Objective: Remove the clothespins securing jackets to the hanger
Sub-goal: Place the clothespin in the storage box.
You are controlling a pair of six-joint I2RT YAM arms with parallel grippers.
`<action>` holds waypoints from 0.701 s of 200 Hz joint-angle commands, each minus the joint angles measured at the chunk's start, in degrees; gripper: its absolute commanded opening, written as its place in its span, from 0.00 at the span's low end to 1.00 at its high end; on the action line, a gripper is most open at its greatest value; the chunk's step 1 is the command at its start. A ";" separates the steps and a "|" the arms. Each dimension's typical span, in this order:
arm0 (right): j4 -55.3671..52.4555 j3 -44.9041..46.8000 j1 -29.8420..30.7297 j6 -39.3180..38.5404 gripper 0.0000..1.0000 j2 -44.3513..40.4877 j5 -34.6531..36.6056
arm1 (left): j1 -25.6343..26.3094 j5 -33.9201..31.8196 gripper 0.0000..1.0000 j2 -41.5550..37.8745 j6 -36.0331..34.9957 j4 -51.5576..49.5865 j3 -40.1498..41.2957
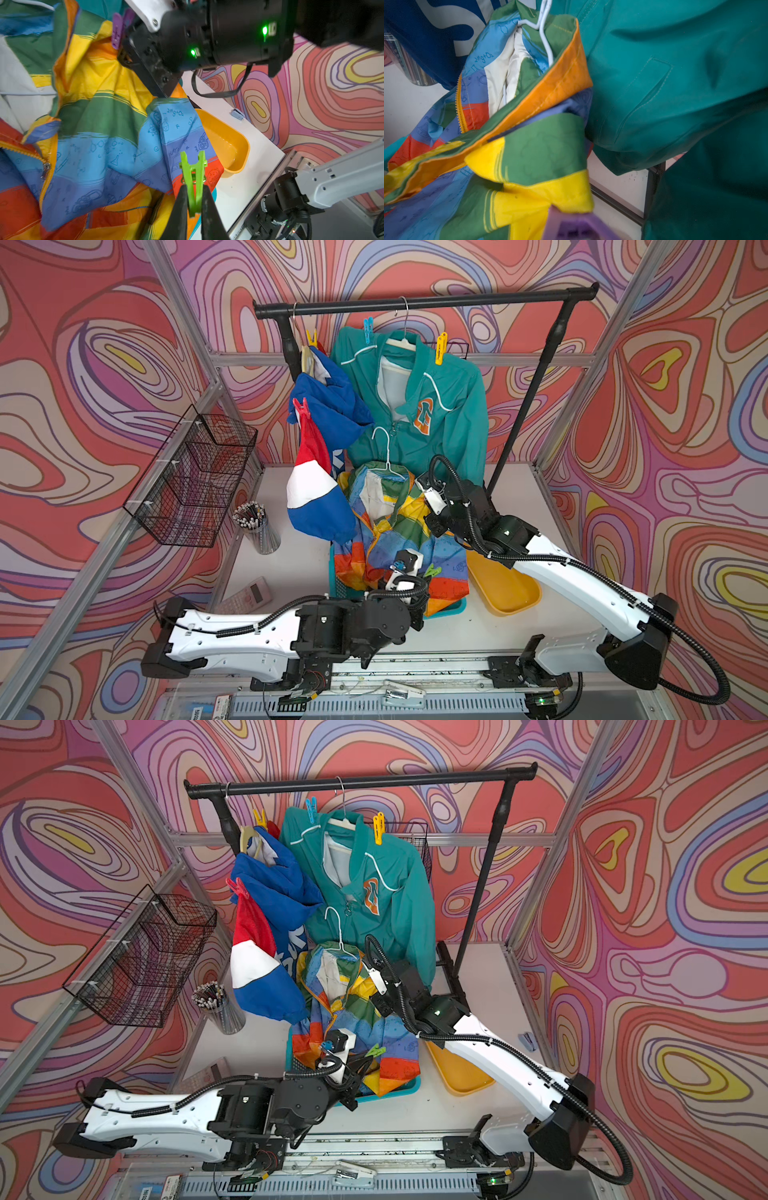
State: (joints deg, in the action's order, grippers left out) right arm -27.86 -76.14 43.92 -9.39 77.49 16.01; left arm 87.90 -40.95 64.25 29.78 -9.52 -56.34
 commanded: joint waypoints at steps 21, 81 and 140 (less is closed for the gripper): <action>3.42 -2.46 -0.92 1.91 0.00 0.11 -2.11 | 0.96 1.02 0.00 13.14 -10.99 17.73 -1.68; 3.41 -1.71 -1.67 1.73 0.00 -0.63 -4.20 | -0.25 5.73 0.00 31.38 -20.68 27.15 -10.47; 3.99 -0.07 -1.91 2.02 0.00 -2.82 -4.88 | -5.67 13.72 0.00 48.45 -19.27 23.69 -23.58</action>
State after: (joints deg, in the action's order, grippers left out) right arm -27.92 -76.16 42.39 -8.82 77.45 11.46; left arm 83.35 -29.91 107.09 11.99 14.55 -75.22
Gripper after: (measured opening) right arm 0.029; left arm 0.126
